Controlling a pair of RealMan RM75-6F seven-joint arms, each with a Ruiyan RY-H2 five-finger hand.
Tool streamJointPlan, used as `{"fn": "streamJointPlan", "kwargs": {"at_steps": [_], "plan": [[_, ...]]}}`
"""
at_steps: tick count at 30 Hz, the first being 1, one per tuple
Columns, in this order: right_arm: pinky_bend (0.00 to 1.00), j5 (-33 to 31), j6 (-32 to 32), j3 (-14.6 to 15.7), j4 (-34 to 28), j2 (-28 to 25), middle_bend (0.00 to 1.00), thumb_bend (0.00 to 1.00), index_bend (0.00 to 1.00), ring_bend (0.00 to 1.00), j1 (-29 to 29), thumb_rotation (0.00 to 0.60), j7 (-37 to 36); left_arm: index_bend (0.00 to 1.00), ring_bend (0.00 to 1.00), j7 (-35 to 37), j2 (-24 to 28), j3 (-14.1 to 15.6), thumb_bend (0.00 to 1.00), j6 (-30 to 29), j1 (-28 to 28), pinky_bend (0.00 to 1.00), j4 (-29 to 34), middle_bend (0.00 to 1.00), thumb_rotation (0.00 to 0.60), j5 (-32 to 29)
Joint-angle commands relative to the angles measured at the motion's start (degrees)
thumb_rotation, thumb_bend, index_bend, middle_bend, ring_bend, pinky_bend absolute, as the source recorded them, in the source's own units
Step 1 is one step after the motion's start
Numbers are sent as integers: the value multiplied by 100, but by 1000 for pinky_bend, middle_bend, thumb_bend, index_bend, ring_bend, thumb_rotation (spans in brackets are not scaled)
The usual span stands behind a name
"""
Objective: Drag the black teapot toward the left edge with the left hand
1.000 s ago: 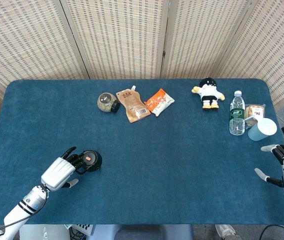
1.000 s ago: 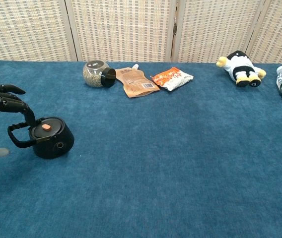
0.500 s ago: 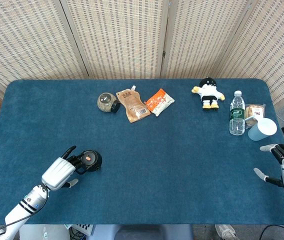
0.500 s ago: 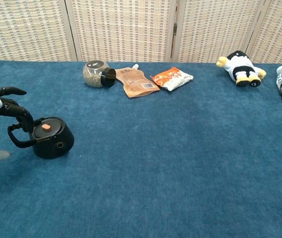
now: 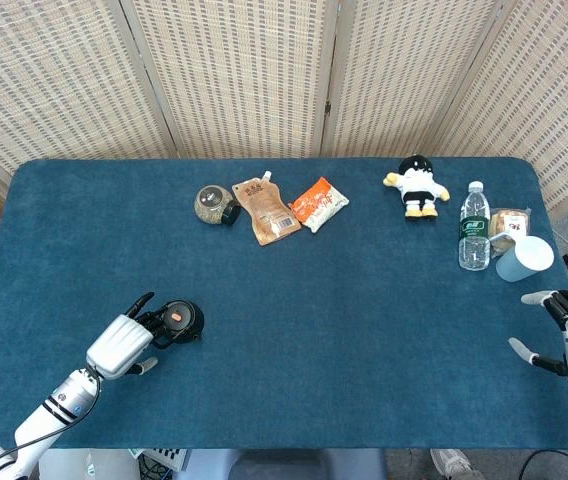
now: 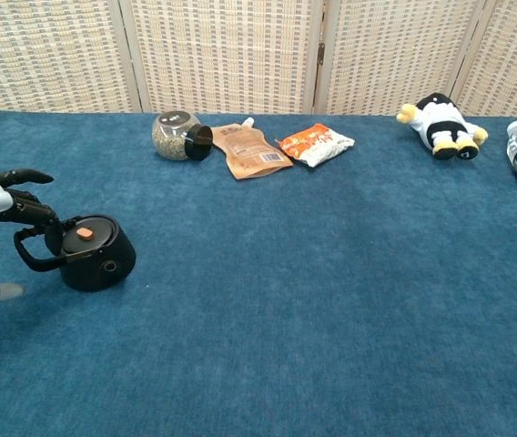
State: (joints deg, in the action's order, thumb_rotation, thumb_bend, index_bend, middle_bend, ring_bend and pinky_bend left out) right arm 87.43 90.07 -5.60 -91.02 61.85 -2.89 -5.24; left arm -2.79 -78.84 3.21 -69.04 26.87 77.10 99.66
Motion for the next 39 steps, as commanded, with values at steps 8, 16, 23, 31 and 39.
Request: {"fn": "streamJointPlan", "kwargs": {"at_steps": [8, 16, 23, 31, 39], "plan": [[90, 15, 16, 10, -10, -5, 371, 146, 360, 272, 16, 600, -3, 440, 329, -4, -70, 68, 206, -6, 12, 11, -75, 423, 600, -28], [90, 22, 77, 25, 16, -5, 371, 146, 360, 273, 67, 600, -48, 453, 341, -13, -160, 109, 206, 19, 29, 11, -108, 449, 600, -60], [90, 29, 105, 28, 29, -5, 371, 146, 360, 272, 90, 600, -75, 487, 372, -47, -227, 128, 206, 41, 20, 11, -117, 503, 600, -127], [90, 32, 132, 38, 55, -2, 371, 145, 360, 272, 123, 600, -113, 500, 393, -148, -268, 146, 206, 88, -36, 11, -69, 535, 600, -274], [90, 26, 149, 45, 103, 16, 371, 146, 360, 273, 152, 600, -159, 512, 404, -193, -309, 181, 204, 128, -79, 11, -26, 548, 600, -358]]}}
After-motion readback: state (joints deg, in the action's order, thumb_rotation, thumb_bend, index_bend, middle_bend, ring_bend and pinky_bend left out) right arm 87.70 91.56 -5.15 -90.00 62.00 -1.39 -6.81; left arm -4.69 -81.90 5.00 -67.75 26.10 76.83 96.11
